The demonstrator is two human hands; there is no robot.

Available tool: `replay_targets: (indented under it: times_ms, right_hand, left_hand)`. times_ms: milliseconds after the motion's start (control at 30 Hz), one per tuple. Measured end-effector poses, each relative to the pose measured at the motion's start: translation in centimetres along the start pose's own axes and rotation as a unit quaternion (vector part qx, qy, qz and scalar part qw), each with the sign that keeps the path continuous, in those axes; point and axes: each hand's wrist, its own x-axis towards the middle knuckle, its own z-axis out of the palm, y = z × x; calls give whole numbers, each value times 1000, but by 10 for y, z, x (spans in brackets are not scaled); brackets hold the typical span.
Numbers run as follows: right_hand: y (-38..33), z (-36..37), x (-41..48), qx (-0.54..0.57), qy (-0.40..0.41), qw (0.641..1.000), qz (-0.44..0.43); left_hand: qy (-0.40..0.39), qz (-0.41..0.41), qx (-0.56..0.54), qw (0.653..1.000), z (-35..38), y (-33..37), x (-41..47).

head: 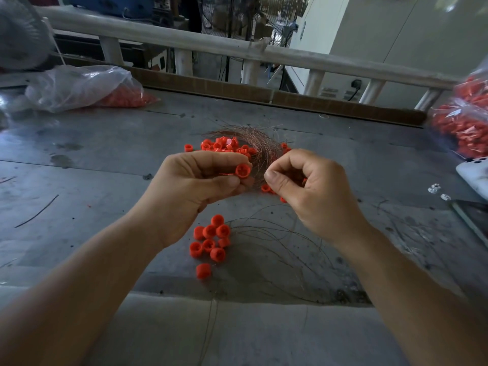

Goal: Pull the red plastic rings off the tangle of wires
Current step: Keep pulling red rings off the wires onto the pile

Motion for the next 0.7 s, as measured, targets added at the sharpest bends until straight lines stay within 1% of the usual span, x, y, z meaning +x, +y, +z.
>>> replay_targets:
  times_ms: [433, 600, 700]
  right_hand:
    - [0, -1, 1, -15, 18, 1000, 14]
    - [1, -1, 1, -20, 6, 999, 25]
    - [1, -1, 1, -10, -10, 999, 35]
  left_hand:
    - [-2, -3, -3, 1000, 0, 0, -1]
    - [-3, -6, -16, 1000, 0, 1, -1]
    - [-25, -15, -44, 999, -1, 1, -2]
